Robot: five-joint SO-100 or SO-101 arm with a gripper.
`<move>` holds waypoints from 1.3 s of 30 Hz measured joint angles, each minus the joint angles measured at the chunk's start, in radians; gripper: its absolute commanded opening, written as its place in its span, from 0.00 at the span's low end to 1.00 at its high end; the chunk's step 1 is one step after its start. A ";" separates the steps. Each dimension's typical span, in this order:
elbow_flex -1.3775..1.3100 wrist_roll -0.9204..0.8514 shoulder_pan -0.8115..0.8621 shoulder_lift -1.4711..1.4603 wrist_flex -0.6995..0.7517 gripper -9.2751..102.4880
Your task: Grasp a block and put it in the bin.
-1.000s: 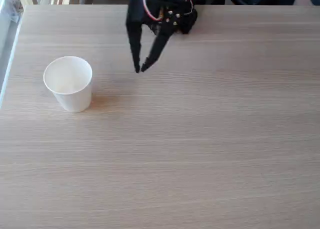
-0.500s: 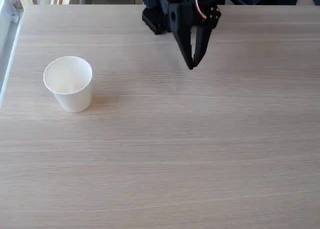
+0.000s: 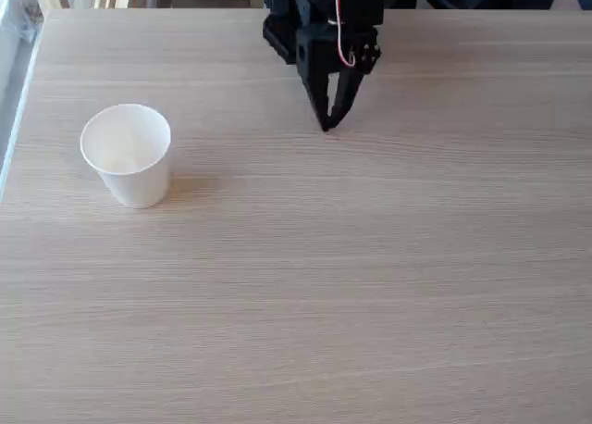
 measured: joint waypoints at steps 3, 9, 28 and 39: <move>0.002 0.037 -0.015 0.008 0.018 0.08; 0.003 0.121 -0.074 0.008 0.040 0.09; 0.003 0.123 -0.067 0.008 0.041 0.08; 0.003 0.123 -0.067 0.008 0.041 0.08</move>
